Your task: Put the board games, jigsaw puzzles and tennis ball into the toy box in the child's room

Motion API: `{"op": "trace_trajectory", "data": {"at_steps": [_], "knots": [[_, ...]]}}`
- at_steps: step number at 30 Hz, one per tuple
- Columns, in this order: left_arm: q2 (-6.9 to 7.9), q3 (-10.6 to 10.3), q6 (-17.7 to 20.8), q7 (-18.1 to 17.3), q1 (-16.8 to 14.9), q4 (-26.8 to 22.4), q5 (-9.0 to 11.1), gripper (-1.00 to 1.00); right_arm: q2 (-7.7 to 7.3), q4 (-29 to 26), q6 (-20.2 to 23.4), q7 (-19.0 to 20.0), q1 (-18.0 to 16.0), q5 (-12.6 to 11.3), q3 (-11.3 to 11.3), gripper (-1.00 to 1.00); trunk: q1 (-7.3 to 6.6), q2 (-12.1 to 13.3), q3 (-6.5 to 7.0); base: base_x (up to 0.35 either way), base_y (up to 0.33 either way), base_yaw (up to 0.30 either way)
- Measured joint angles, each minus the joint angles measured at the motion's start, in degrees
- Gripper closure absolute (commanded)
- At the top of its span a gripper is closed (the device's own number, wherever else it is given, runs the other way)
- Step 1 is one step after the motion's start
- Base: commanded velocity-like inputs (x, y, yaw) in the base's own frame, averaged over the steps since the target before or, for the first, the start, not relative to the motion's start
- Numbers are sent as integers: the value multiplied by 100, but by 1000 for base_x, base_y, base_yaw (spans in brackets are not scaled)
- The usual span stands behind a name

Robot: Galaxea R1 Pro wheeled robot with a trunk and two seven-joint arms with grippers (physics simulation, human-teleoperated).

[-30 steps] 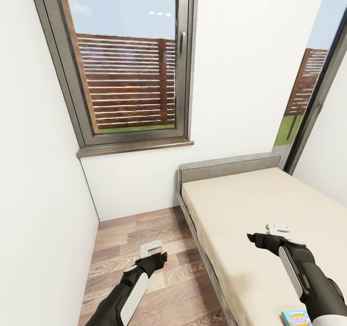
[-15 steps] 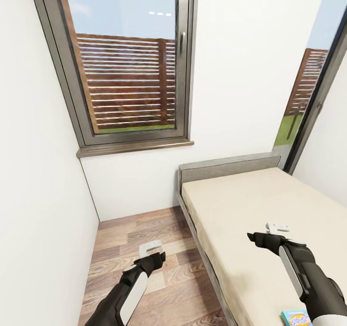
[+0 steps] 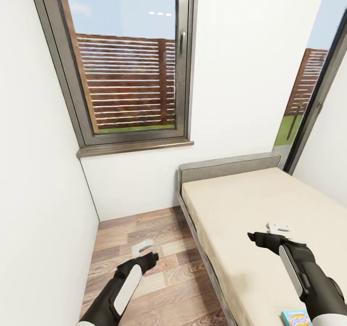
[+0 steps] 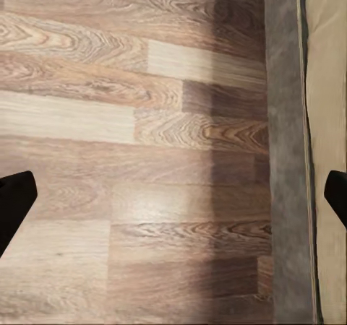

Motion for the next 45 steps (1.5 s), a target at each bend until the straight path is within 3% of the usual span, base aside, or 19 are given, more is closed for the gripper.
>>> {"op": "trace_trajectory", "data": {"at_steps": [5, 7, 8, 9, 10, 13, 21, 25, 30, 40, 45], "knots": [[17, 45, 161, 180, -1, -186, 300, -100, -33, 185, 47, -20, -78, -5, -32, -100, 0, 0, 0, 0, 0, -6], [26, 12, 256, 429, -1, -353, 374, -100, -112, 414, 197, -19, -225, -12, -183, -100, 0, 0, 0, 0, 0, -2], [43, -132, 455, 1037, 22, -649, 468, -100, -297, 1375, 973, 2, -820, -55, -1089, -100, 2, 1, 1, 0, 0, 0], [44, -146, 478, 1080, 32, -689, 514, -100, -420, 1736, 1124, 6, -1013, -48, -1336, -100, 0, 0, 0, 0, 0, 0], [44, -147, 479, 1081, 32, -689, 515, -100, -421, 1748, 1129, 5, -1019, -72, -1343, -100, 0, 0, 0, 0, 0, 0], [47, -181, 518, 1083, 50, -760, 636, -100, -506, 2581, 1368, -7, -1488, -55, -1625, -100, 0, 0, 0, 0, 0, 0], [39, -209, 565, 1059, 62, -810, 772, -100, -576, 3266, 1535, -21, -1916, 83, -1756, -100, 0, 0, 0, 0, 0, 0], [38, -214, 579, 1058, 62, -816, 848, -100, -622, 3359, 1565, -19, -1997, 135, -1776, -100, 0, 0, 0, 0, 0, 0], [42, -242, 603, 1038, 62, -804, 1021, -100, -732, 3280, 1609, -4, -2073, 198, -1787, -100, 109, -199, -89, 0, 0, 0], [44, -252, 624, 987, 62, -805, 1106, -100, -792, 3178, 1605, 5, -2016, 199, -1836, -100, 329, -600, -269, 0, 0, 0], [45, -260, 628, 980, 62, -832, 1133, -100, -795, 3028, 1625, 13, -1781, 181, -1842, -100, 439, -801, -359, 0, 0, 0]]}}
